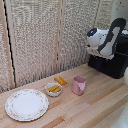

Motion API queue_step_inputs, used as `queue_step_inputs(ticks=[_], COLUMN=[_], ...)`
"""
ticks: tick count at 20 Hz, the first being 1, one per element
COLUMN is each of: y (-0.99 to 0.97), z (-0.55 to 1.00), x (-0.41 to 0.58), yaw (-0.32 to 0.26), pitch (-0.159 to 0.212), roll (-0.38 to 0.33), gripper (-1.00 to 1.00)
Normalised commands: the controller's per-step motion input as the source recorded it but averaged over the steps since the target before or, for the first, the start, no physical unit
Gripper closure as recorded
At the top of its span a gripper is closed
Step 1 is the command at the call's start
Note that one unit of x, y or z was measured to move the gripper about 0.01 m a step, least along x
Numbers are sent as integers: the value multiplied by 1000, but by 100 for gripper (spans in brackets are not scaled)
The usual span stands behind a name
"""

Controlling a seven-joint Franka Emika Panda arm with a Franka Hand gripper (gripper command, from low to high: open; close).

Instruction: Extend the gripper towards the air fryer handle. Grasp the air fryer handle and pull it to open the air fryer. Release the air fryer handle and move the gripper to the bread. Grasp the bread with the gripper and move it to the air fryer basket. Release the bread inside the air fryer and retract the gripper.

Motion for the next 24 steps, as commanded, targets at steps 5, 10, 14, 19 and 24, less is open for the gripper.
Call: queue_step_inputs(ticks=[5, 10, 14, 19, 24], y=[-136, -30, 108, 178, 103], z=[374, 461, 364, 294, 331], x=[235, 132, 4, -61, -47], yaw=[0, -17, -199, -293, -277], pitch=[205, 55, -123, -45, 0], roll=[222, 203, 144, 182, 227], gripper=[100, 100, 100, 100, 100])
